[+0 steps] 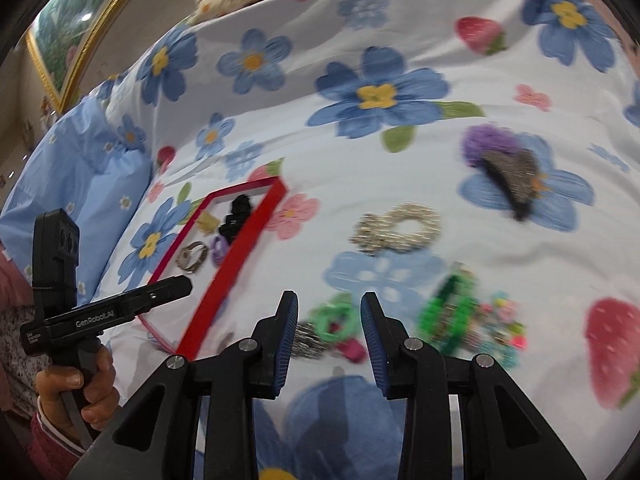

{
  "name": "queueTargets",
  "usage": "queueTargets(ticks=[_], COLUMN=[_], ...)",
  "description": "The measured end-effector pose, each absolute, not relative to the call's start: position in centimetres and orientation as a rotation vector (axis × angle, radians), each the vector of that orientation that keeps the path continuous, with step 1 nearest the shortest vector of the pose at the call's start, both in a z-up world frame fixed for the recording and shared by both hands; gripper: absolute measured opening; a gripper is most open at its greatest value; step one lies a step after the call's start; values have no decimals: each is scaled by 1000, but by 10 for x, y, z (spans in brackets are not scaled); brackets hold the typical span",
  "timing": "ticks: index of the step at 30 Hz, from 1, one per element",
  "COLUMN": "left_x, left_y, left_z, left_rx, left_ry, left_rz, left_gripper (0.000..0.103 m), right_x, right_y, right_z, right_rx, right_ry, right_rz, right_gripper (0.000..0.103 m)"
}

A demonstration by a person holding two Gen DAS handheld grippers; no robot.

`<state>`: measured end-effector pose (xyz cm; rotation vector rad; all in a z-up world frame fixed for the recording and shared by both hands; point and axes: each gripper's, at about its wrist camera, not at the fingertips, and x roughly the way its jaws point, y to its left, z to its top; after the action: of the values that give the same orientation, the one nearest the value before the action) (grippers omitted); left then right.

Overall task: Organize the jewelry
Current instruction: 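Grasp the green bow keychain with the left tool while the right tool grasps the green braided bracelet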

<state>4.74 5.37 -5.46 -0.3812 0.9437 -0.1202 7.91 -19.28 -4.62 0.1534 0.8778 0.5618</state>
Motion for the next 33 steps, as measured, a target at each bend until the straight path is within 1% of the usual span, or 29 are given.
queueTargets(ticks=[13,29,32,33], left_x=[60,109,114,114], left_y=[-2,-58,-60,-59], left_z=[-59,-90,-101,-104], left_rx=[-317,-233,-223,-226], left_ry=[996,1075,1099,1103], left_rz=[-226,-304,-304,-307], left_gripper=[49,48,47,43], right_x=[72,95,102,104], right_y=[-256,-250,-248,-247], right_z=[-65,-86,-92,-95], right_rx=[206,177,175,172], right_ry=[895,928,946,953], right_rz=[452,448,444,442], right_gripper=[38,37,37,37])
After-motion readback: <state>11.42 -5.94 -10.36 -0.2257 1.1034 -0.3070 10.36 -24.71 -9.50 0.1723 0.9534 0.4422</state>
